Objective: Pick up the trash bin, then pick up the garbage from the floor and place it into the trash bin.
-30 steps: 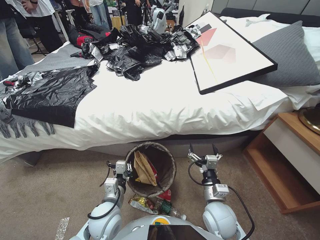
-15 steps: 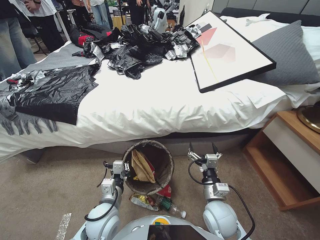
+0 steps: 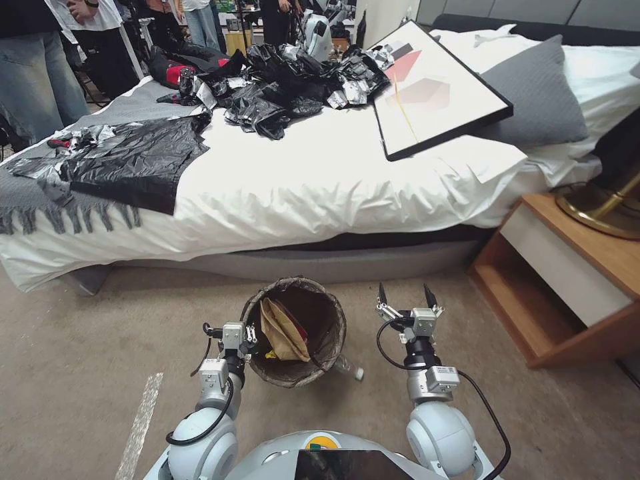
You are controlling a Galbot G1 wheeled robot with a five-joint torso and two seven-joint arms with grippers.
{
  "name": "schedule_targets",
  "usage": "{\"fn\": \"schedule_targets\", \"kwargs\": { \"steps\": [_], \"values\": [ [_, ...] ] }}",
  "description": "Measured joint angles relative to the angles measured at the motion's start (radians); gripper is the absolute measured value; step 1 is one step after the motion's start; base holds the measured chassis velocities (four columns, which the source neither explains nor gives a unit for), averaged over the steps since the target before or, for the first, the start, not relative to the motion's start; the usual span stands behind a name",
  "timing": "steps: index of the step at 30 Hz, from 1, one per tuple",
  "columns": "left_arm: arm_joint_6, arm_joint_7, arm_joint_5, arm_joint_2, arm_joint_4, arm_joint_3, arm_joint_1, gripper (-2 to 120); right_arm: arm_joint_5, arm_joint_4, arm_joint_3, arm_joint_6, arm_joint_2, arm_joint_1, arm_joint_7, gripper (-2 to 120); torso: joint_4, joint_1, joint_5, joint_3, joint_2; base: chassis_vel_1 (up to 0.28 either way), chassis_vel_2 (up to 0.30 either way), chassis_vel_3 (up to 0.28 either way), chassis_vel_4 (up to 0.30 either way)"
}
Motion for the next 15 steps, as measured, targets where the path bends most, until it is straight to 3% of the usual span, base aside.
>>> {"fn": "schedule_targets", "kwargs": {
  "steps": [11, 15],
  "values": [
    [0.000, -0.001, 0.003, -0.003, -0.004, -0.004, 0.005, 0, -0.001, 0.002, 0.001, 0.001, 0.000, -0.002, -0.001, 100, -0.0002, 0.000, -0.0002, 0.000, 0.000, 0.309, -0.317, -0.305, 0.301],
    [-0.004, -0.007, 0.002, -0.004, -0.005, -0.018, 0.007, 0, -0.003, -0.009, 0.001, 0.014, 0.002, 0.011, -0.001, 100, -0.0003, 0.000, 0.0000, 0.000, 0.000, 0.161, -0.129, -0.134, 0.176]
  ]
}}
